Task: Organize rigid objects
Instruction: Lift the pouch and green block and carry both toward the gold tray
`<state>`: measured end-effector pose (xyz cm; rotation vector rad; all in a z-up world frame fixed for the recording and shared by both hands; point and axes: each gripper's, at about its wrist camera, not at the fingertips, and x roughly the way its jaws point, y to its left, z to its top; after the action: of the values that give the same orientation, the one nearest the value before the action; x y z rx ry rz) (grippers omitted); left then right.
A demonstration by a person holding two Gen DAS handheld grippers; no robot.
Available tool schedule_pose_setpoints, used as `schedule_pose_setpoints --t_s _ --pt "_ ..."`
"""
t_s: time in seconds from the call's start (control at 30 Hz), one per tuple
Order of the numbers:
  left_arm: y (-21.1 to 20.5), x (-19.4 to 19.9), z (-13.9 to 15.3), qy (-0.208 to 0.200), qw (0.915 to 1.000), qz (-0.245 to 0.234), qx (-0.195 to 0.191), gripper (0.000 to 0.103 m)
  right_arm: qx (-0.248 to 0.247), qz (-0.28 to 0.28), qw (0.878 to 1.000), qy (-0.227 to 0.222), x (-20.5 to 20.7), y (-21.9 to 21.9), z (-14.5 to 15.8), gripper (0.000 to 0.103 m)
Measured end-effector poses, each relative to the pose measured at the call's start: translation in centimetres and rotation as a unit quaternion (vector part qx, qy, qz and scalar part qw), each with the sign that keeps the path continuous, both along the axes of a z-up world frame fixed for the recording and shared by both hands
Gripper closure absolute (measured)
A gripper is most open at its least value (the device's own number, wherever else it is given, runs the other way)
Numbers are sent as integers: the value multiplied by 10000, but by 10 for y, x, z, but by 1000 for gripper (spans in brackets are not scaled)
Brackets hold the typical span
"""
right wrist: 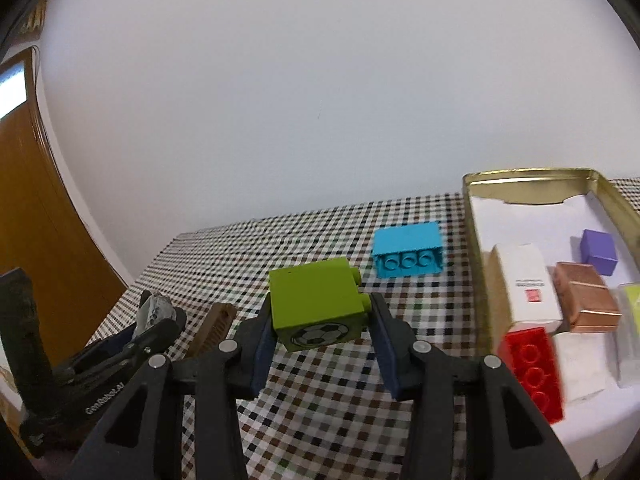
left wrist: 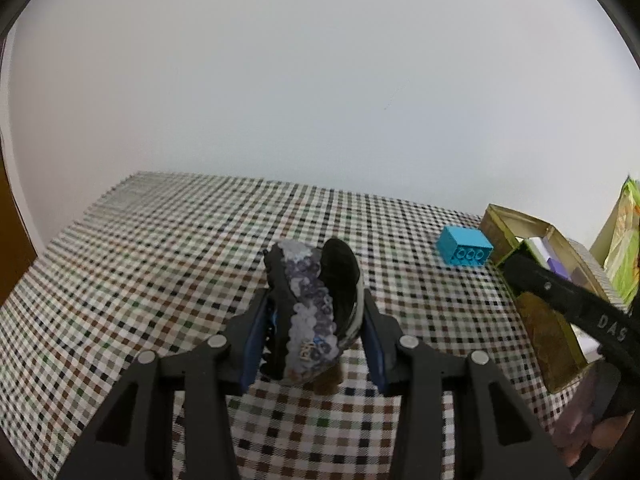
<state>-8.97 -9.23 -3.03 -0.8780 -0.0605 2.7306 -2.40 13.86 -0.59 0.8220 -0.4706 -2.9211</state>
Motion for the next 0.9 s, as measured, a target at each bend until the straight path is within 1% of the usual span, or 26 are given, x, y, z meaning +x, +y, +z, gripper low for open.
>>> schedule_pose_setpoints --t_s 0.07,0.17,0.27,0.5,0.6,0.9 --pt "8 4 3 84 10000 -45 2 61 -53 -10 10000 53 5 8 3 56" --pt "22 7 4 75 9999 -85 37 61 -72 -103 9999 55 9 15 4 56" --pt "38 9 5 112 9998 -145 -38 61 -140 -160 9998 31 12 23 5 56" --pt "69 12 9 147 9995 -294 -34 61 -191 -230 9994 152 28 40 13 56" --pt "80 14 8 125 9992 -366 -42 61 -185 -329 9992 157 38 46 18 56" --pt "109 21 11 182 9985 -506 -108 61 -281 -507 9982 156 48 73 24 56"
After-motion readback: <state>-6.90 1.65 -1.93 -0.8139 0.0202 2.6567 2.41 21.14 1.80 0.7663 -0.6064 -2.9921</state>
